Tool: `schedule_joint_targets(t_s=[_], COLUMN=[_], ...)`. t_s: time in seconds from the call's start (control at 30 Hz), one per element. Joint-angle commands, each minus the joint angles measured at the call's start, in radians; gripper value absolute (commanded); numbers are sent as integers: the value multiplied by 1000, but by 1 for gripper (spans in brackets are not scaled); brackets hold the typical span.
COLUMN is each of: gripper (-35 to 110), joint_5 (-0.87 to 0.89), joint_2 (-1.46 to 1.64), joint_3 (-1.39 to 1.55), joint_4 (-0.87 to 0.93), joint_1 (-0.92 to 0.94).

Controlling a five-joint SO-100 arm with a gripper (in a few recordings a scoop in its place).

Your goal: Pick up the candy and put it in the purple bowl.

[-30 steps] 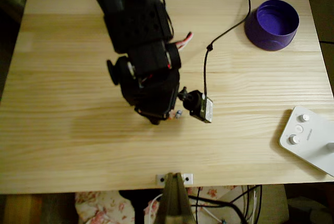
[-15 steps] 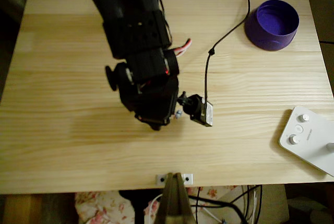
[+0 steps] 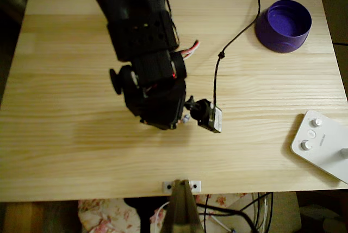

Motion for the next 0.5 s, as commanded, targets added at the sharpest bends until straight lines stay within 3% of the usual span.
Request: schedule_joint_targets(t_s=[0.0,0.47], gripper=[10,8], joint_5=[3,83], joint_2=[31,71], joint_3=[-17,-9], joint_4=[8,2], joint_1=[5,6])
